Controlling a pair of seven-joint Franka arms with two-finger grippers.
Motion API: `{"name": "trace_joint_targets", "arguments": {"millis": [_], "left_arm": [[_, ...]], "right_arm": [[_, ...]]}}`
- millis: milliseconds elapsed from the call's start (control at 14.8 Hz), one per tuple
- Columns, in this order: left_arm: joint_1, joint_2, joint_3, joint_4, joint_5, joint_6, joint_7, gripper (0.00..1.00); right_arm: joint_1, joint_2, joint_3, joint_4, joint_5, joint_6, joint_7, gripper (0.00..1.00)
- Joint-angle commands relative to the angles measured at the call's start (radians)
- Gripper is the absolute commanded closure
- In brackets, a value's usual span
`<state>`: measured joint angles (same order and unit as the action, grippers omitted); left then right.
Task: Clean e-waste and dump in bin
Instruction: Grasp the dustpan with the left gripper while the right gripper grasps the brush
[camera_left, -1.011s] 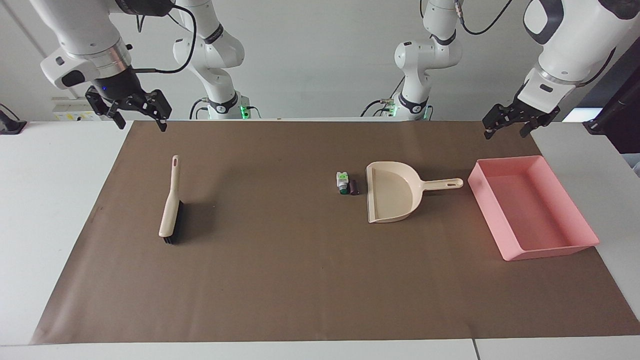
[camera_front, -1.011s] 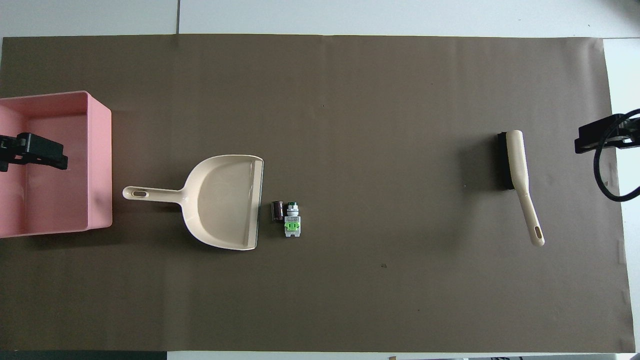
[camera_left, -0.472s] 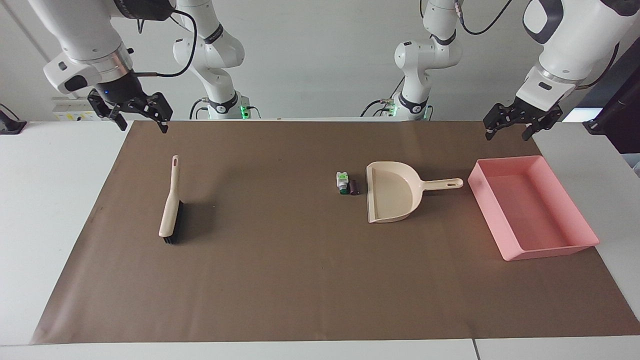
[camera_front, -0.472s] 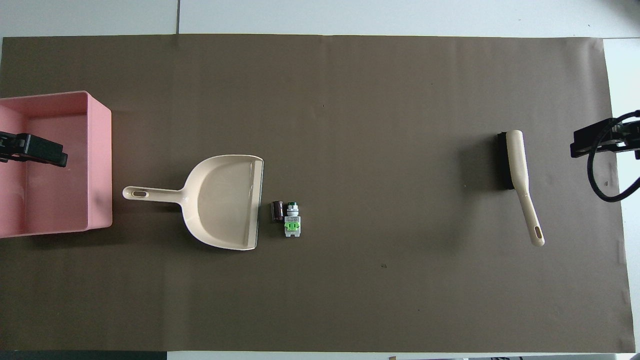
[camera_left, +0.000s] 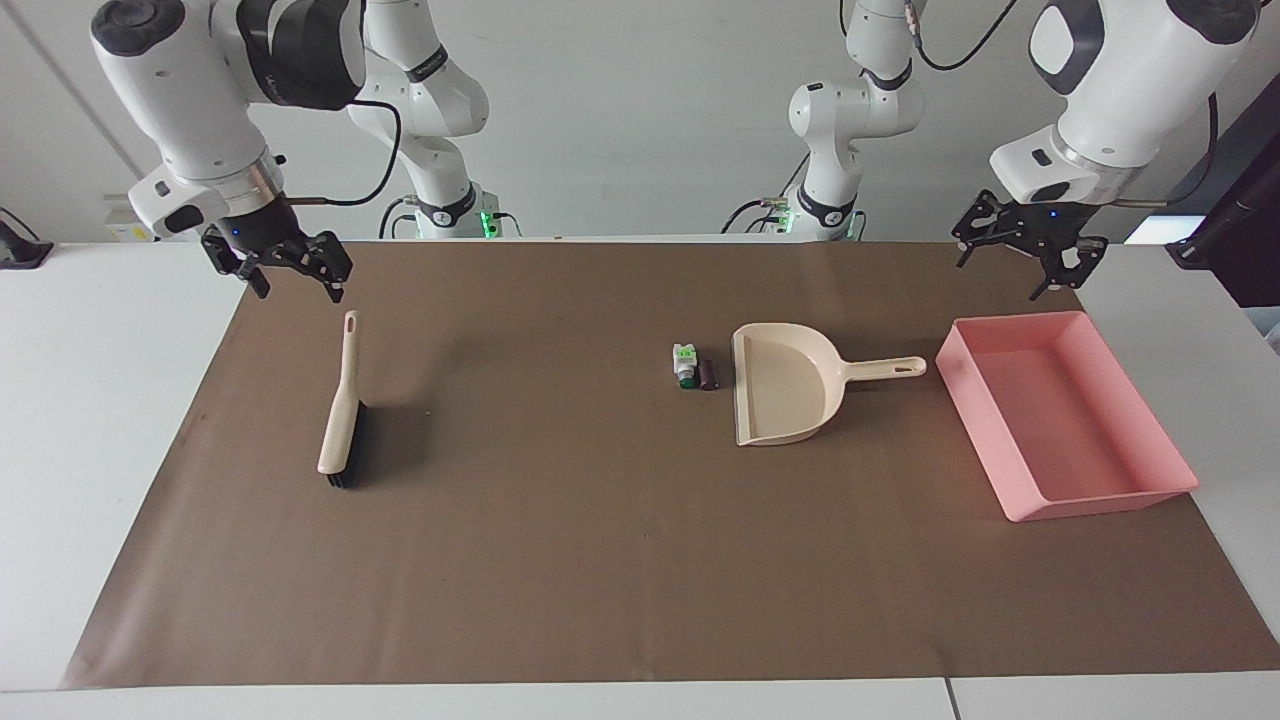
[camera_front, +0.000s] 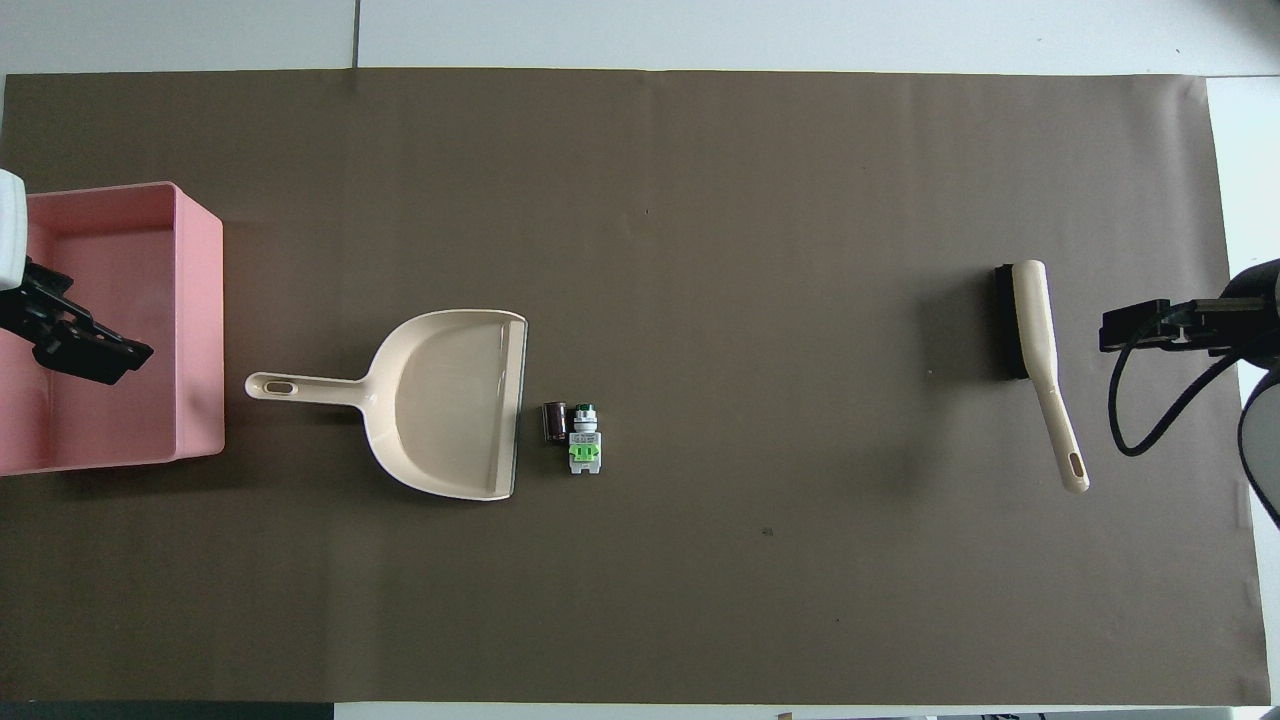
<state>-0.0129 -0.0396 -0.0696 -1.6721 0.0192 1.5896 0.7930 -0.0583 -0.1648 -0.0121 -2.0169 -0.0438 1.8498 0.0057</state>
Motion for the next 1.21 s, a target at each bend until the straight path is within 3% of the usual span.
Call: {"name": "trace_joint_targets", "arguments": {"millis": [0, 270, 404, 742, 1146], "left_arm": [[-0.033, -0.046, 0.005, -0.122, 0.013, 0.078, 0.251, 0.02], [-0.061, -0.042, 0.004, -0.228, 0.056, 0.173, 0.486, 0.02], [-0.125, -0.037, 0.004, -0.294, 0.172, 0.251, 0.488, 0.02], [-0.183, 0.003, 0.004, -0.399, 0.263, 0.366, 0.473, 0.03], [-0.246, 0.039, 0.004, -0.541, 0.347, 0.52, 0.307, 0.05]], "right_arm": [[-0.026, -0.017, 0.003, -0.144, 0.021, 0.107, -0.045, 0.01], [-0.07, 0.051, 0.003, -0.239, 0.021, 0.264, -0.104, 0.01], [-0.08, 0.056, 0.003, -0.295, 0.022, 0.331, -0.107, 0.01], [-0.08, 0.097, 0.003, -0.321, 0.022, 0.379, -0.17, 0.01], [-0.092, 0.094, 0.003, -0.379, 0.022, 0.447, -0.21, 0.02]]}}
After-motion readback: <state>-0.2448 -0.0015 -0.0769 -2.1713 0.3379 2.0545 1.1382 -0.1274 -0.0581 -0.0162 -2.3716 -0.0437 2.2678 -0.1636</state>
